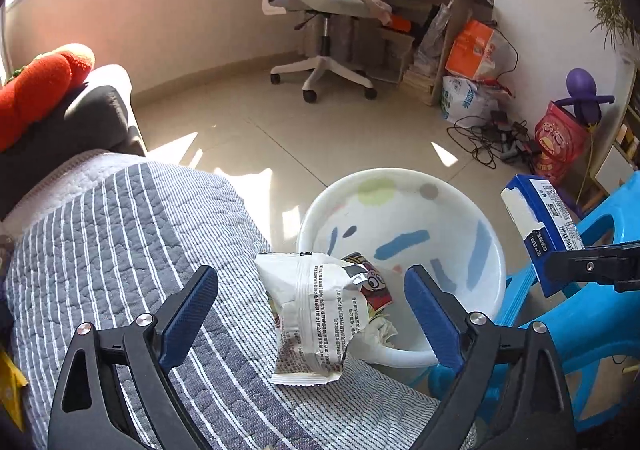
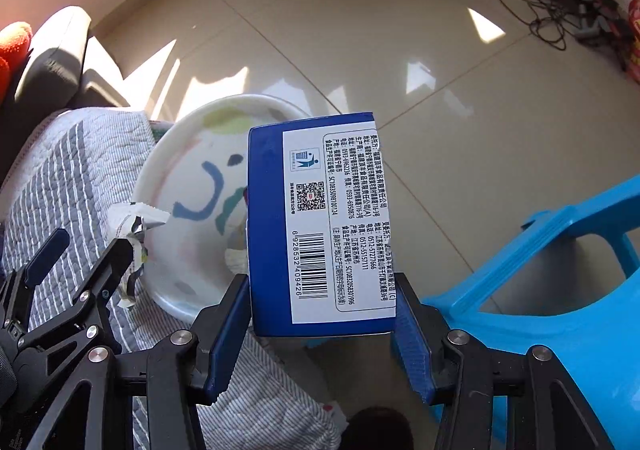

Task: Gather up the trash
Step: 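Open both grippers to drop the wrapper and box into the wastebasket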

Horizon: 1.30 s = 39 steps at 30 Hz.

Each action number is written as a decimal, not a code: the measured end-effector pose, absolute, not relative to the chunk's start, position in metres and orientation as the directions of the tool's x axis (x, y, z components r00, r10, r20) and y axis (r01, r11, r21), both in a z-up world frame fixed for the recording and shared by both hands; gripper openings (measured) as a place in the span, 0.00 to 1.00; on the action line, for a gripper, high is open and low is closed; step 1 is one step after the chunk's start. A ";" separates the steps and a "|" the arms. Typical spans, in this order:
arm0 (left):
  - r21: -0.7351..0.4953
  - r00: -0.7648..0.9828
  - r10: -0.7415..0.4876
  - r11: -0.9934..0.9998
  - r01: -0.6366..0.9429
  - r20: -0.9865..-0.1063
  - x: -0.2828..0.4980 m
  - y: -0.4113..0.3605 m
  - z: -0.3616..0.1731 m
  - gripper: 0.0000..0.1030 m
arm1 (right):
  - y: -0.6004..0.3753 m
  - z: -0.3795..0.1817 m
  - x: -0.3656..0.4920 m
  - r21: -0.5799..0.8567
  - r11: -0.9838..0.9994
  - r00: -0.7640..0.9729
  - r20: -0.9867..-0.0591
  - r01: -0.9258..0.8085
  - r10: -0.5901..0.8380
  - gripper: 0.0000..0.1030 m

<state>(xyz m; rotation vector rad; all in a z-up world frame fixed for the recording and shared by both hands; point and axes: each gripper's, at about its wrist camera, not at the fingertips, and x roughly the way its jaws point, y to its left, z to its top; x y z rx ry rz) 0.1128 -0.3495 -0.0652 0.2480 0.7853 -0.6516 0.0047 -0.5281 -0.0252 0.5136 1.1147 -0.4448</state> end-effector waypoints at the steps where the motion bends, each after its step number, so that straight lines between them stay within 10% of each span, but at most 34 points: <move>1: -0.013 0.536 -0.431 0.788 0.616 -0.726 0.112 -0.346 -0.065 0.96 | -0.528 -0.026 0.006 0.167 0.800 0.377 -0.923 0.577 -0.079 0.58; 18: 0.011 0.553 -0.356 0.834 0.552 -0.753 0.113 -0.287 -0.050 0.97 | -0.512 -0.034 0.045 0.179 0.804 0.380 -0.923 0.566 -0.062 0.59; 22: 0.018 0.565 -0.346 0.841 0.540 -0.749 0.116 -0.269 -0.045 0.97 | -0.507 -0.033 0.051 0.184 0.804 0.387 -0.920 0.566 -0.062 0.80; 39: 0.056 0.600 -0.272 0.881 0.469 -0.752 0.121 -0.182 -0.027 0.97 | -0.446 -0.012 0.069 0.103 0.886 0.394 -0.914 0.453 -0.095 0.83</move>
